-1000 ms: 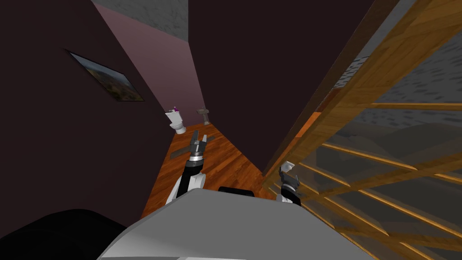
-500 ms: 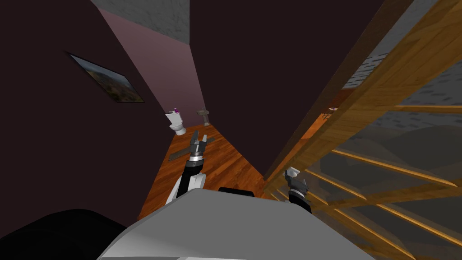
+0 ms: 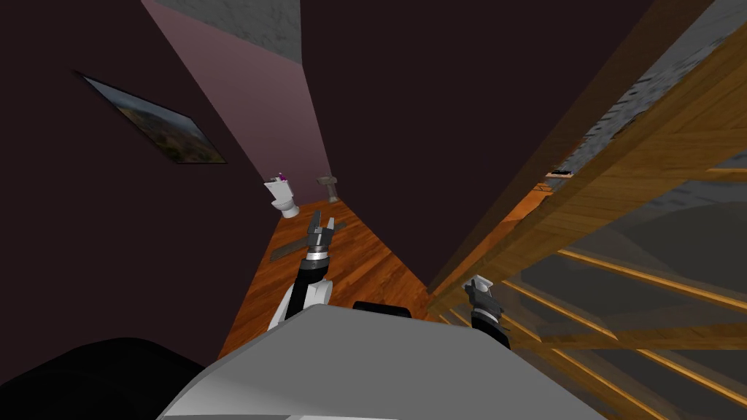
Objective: Pull the door open
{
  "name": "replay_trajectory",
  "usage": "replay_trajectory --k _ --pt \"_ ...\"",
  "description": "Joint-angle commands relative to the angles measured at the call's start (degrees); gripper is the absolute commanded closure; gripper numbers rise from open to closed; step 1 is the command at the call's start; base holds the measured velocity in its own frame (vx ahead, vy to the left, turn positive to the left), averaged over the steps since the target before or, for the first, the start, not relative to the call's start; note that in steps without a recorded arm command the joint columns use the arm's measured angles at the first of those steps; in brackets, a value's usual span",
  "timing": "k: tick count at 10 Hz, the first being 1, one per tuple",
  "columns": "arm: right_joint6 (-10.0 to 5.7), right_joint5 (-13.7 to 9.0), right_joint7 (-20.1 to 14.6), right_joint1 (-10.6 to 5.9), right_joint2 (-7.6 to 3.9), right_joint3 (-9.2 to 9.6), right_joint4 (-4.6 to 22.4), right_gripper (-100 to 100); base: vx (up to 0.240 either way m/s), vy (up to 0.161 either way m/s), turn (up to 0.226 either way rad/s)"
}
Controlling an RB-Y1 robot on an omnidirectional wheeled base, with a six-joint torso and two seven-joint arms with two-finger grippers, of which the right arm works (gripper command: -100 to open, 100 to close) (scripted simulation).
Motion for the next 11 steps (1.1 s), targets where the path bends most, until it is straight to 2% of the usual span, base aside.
replay_trajectory --k 1,4,5,8,11 --pt "-0.01 0.03 -0.02 -0.03 0.06 0.07 -0.01 100 -0.013 -0.002 0.018" --pt "-0.01 0.03 -0.02 -0.03 0.06 0.07 -0.01 100 -0.003 0.000 0.002" --pt "0.13 0.73 -0.81 0.20 -0.25 1.20 -0.49 100 -0.170 0.007 0.061" --pt "0.22 1.80 -2.12 0.58 -0.75 2.96 -1.28 100 -0.233 0.028 0.066" --pt "0.36 3.35 -4.02 1.14 -1.47 5.51 -2.43 100 -0.277 0.043 0.067"
